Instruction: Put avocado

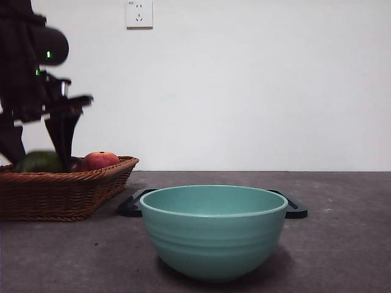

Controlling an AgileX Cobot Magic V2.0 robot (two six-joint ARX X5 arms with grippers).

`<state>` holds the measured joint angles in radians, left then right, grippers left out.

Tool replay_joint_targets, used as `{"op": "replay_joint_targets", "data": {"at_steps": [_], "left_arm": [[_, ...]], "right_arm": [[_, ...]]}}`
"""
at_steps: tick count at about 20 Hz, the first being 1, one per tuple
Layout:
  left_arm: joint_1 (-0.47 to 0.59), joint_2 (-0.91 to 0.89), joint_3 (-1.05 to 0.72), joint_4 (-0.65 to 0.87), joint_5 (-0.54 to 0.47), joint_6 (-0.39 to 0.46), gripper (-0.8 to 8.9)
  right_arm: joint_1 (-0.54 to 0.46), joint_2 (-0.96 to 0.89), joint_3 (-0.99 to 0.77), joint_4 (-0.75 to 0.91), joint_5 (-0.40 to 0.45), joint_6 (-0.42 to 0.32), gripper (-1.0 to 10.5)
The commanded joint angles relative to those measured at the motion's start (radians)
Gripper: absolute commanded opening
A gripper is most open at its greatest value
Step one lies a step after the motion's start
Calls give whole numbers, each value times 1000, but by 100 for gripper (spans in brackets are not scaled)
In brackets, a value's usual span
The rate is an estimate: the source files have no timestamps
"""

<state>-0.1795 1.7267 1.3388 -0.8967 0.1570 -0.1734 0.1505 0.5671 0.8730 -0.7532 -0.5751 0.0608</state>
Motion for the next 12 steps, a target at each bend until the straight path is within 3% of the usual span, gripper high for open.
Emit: {"op": "replay_joint_targets", "data": {"at_steps": [1, 7, 12], "left_arm": [[-35, -81, 50, -44, 5, 1, 235], [-263, -267, 50, -101, 52, -27, 235], [-504, -267, 50, -88, 62, -48, 235]], "right_arm": [[5, 4, 19, 4, -2, 15, 549], [5, 4, 19, 3, -2, 15, 549], [5, 4, 19, 4, -2, 15, 549]]}}
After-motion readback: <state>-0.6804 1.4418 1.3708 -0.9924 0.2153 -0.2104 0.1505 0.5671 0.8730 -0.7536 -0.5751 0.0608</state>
